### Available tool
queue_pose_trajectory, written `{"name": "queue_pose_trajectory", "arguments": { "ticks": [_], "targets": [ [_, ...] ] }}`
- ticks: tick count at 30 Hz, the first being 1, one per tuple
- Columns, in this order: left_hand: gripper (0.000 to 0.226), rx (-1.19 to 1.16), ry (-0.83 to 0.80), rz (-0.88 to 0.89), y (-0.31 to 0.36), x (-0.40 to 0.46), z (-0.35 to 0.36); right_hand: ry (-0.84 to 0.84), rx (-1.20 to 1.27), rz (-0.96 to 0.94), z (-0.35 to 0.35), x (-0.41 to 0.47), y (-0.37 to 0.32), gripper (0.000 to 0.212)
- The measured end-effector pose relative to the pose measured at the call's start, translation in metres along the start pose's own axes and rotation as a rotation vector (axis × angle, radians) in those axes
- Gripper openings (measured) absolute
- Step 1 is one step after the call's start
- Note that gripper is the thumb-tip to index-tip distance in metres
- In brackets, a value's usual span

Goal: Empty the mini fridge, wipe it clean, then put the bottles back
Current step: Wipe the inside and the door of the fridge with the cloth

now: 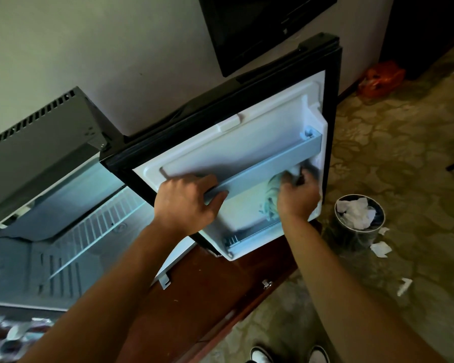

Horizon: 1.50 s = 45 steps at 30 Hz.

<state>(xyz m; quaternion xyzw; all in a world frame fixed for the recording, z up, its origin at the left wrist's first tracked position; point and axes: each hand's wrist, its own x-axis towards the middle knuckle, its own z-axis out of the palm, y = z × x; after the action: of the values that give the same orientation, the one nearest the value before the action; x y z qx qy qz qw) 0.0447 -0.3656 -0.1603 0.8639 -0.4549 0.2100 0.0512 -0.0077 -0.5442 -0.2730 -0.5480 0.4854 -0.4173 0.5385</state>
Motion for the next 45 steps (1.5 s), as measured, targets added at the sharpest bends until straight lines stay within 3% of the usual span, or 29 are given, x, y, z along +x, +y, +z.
{"name": "queue_pose_trajectory", "arguments": {
  "ticks": [10, 24, 29, 32, 38, 45],
  "targets": [
    [0.030, 0.030, -0.005, -0.029, -0.001, 0.000, 0.004, -0.297, 0.019, -0.036, 0.020, -0.079, 0.006, 0.013],
    [0.032, 0.010, -0.027, -0.025, 0.001, -0.001, -0.001, 0.002, -0.046, -0.007, -0.003, 0.010, -0.009, 0.018],
    [0.033, 0.018, -0.026, -0.020, 0.001, 0.000, -0.001, 0.041, -0.019, 0.021, 0.001, 0.003, -0.010, 0.024],
    [0.032, 0.021, -0.019, -0.020, 0.000, 0.000, 0.000, 0.009, -0.001, 0.032, 0.005, -0.014, -0.009, 0.027],
    [0.031, 0.034, -0.015, -0.041, 0.002, 0.002, 0.001, -0.252, -0.015, -0.051, 0.018, -0.074, 0.001, 0.029],
    [0.031, 0.038, -0.019, -0.052, 0.002, 0.003, 0.000, -0.191, 0.008, -0.025, 0.022, -0.069, 0.003, 0.022]
  ]
}}
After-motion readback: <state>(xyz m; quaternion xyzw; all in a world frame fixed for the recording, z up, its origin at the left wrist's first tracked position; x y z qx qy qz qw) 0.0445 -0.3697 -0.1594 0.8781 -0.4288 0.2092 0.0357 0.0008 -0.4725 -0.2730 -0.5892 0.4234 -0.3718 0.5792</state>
